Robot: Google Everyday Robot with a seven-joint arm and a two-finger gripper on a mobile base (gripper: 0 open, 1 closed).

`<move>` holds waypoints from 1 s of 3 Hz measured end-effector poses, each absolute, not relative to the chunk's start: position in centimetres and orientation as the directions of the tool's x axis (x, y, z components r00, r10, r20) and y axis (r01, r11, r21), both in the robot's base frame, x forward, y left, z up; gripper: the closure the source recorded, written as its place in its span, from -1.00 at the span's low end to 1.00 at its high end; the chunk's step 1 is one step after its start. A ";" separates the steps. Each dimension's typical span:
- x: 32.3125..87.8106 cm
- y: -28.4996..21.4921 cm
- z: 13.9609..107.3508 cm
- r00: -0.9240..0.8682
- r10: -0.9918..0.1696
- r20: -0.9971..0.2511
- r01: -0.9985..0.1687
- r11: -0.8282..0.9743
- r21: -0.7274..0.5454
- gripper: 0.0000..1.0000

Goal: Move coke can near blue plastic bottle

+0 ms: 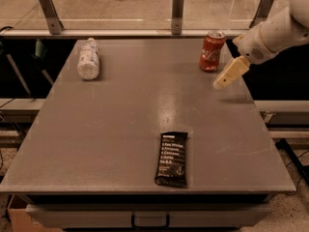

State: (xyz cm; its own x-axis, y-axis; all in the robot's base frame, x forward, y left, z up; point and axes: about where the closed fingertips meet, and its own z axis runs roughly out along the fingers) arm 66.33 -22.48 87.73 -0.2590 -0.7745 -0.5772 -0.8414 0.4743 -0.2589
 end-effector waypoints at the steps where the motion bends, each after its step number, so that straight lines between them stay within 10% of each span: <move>1: 69.9 -23.1 86.6 -0.273 -0.723 -0.635 -0.815 0.524 -0.246 -1.00; 3: 73.0 -22.4 86.6 -0.296 -0.578 -0.760 -0.808 0.576 -0.123 -0.65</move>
Offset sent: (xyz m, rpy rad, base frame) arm 0.0772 -0.0067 -0.0087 0.3064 0.0017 -0.0760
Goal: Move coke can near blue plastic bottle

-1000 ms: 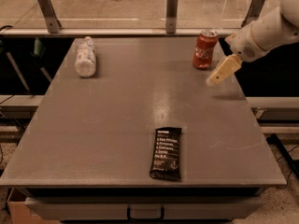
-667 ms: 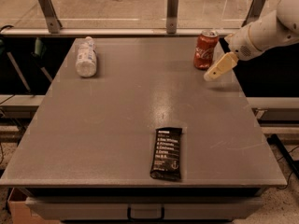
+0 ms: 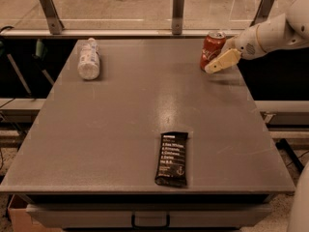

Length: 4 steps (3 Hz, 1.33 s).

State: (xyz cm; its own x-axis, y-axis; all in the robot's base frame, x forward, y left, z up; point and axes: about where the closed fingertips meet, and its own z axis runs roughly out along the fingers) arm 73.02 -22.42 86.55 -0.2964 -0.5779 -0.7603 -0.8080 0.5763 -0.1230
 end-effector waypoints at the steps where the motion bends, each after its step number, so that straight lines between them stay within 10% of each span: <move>1: 73.8 -21.9 87.6 -0.285 -0.507 -0.813 -0.807 0.585 -0.082 -0.17; 4: 72.9 -21.2 90.8 -0.223 -0.418 -0.881 -0.824 0.564 -0.059 1.00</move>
Offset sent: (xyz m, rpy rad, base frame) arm 0.0010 0.0077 0.0379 0.2472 -0.0395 0.0249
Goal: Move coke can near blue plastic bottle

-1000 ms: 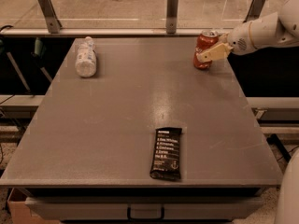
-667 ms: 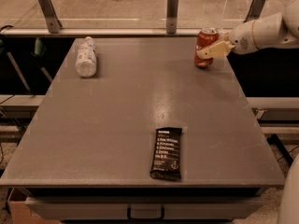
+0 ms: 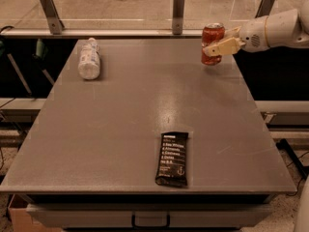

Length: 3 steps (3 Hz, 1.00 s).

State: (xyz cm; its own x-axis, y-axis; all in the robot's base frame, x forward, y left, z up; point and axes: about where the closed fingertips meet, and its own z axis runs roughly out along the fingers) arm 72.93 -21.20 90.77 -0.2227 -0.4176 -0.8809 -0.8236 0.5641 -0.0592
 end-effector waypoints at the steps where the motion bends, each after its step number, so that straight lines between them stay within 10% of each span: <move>1: 72.9 -21.2 90.8 -0.223 -0.418 -0.881 -0.824 0.564 -0.059 1.00; 3: 72.7 -11.4 91.4 -0.132 -0.383 -0.914 -0.913 0.406 -0.038 1.00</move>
Offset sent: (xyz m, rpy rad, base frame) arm -0.0127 0.0783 -0.0148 0.0861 0.0373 0.1633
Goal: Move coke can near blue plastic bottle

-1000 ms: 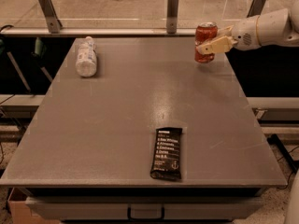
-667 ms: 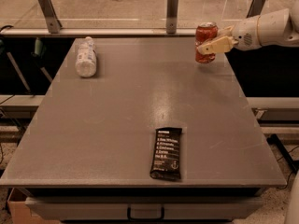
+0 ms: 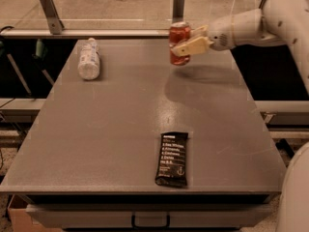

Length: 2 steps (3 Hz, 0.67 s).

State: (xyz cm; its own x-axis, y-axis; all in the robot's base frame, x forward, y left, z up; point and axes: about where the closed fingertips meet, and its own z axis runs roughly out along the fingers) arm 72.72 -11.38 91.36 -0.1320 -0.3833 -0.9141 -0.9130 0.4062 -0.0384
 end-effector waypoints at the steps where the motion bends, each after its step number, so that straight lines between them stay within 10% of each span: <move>1: 73.6 -5.7 93.7 -0.046 -0.340 -0.939 -0.940 0.334 -0.075 1.00; 2: 74.0 -1.0 94.2 0.003 -0.311 -0.950 -0.955 0.280 -0.095 1.00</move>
Offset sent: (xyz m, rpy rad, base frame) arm 0.0152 0.1609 0.0336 0.1266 -0.1328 0.2108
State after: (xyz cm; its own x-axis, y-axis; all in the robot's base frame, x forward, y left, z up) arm 73.97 -0.96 94.17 0.0031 -0.3115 -0.9503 -0.9552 0.2803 -0.0950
